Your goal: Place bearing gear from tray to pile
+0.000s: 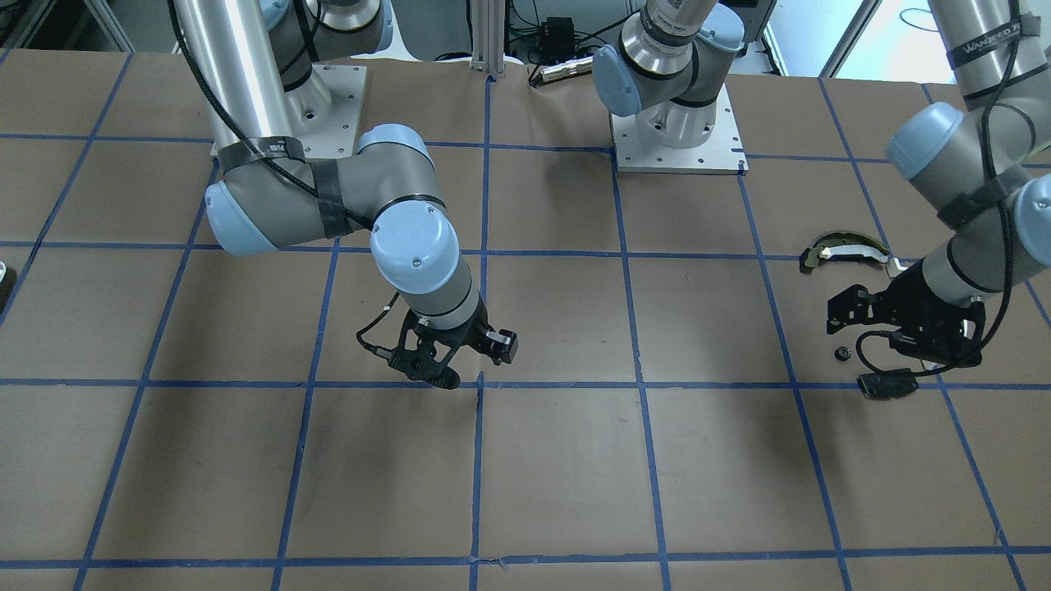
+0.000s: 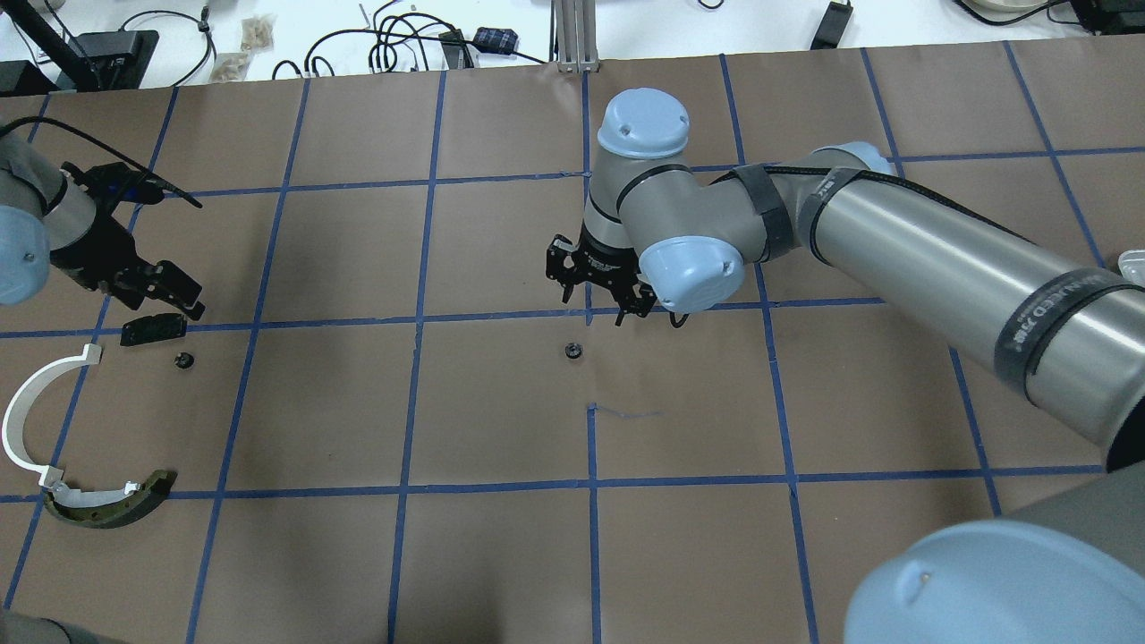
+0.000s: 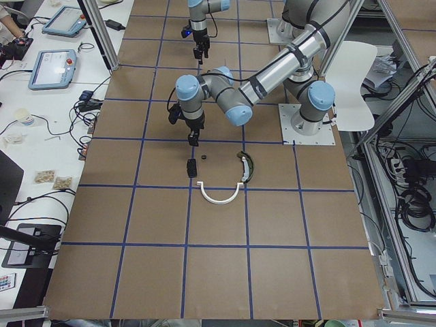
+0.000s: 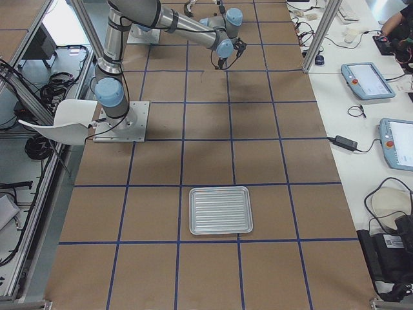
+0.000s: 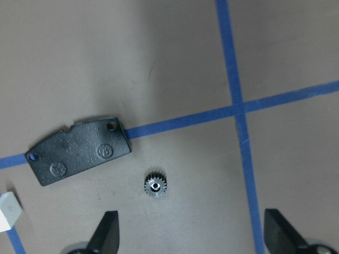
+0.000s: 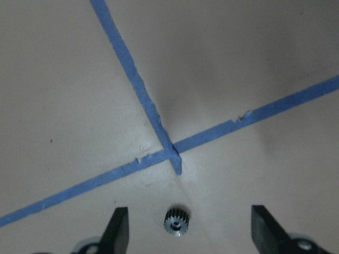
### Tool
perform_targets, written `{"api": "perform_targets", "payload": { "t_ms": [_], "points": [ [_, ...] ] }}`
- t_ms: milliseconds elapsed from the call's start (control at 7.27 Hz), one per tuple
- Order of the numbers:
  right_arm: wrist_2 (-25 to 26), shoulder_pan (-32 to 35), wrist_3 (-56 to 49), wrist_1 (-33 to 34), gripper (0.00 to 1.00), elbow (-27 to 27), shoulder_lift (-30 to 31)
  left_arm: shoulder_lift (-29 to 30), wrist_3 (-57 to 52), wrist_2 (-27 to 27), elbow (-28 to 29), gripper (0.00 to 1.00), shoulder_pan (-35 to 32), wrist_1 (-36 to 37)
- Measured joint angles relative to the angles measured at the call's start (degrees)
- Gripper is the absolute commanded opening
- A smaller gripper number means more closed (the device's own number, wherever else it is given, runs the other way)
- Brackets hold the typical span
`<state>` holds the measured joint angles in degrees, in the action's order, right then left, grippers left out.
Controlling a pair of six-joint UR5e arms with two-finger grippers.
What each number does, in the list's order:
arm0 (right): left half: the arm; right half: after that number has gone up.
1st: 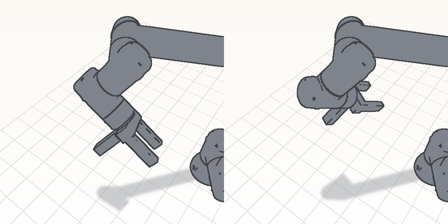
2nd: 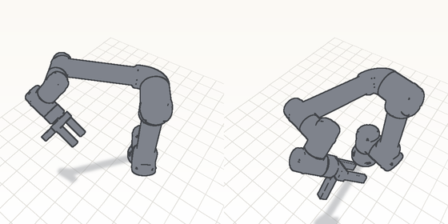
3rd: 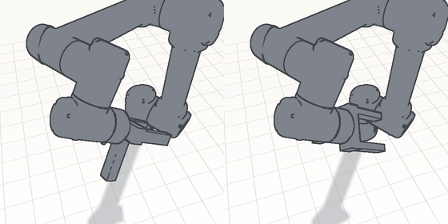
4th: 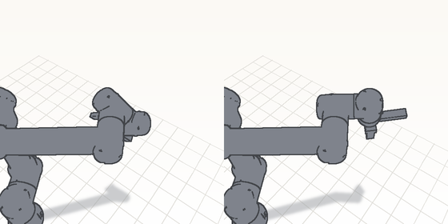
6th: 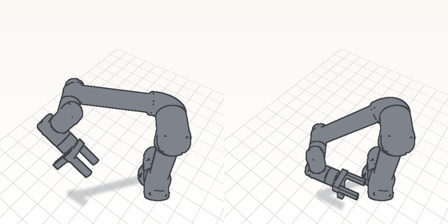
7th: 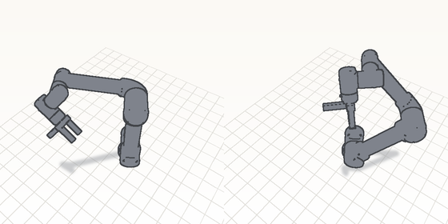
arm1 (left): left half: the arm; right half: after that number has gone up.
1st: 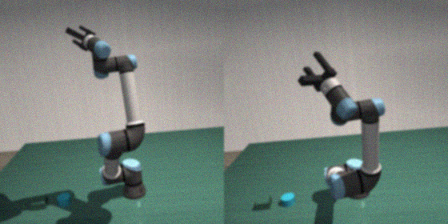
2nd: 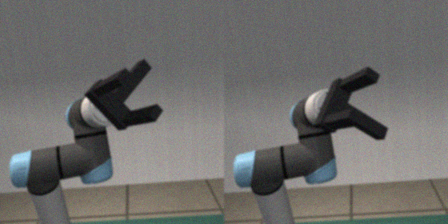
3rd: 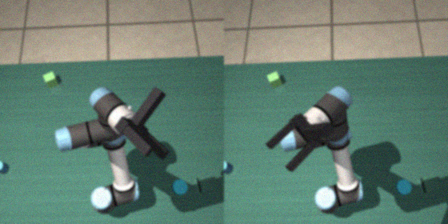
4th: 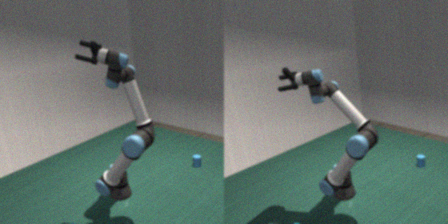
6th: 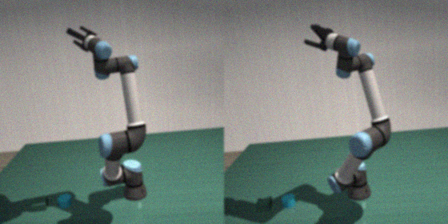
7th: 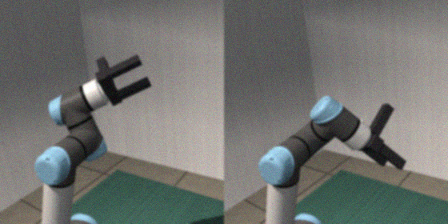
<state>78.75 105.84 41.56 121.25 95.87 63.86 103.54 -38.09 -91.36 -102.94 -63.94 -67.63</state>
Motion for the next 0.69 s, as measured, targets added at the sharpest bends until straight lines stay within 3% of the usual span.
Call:
{"api": "perform_targets", "payload": {
  "t_ms": [275, 688],
  "points": [
    [0.4, -7.6, -7.5, -2.7, 1.0, -1.6, 4.3, -1.6, 13.6, 0.4, 1.5, 0.95, -10.7, -2.4],
    [1.9, -20.5, -24.3, -15.6, 1.0, -2.9, 13.9, 0.4, 37.9, 1.3, 1.9, 0.95, -28.7, 1.4]
  ]
}}
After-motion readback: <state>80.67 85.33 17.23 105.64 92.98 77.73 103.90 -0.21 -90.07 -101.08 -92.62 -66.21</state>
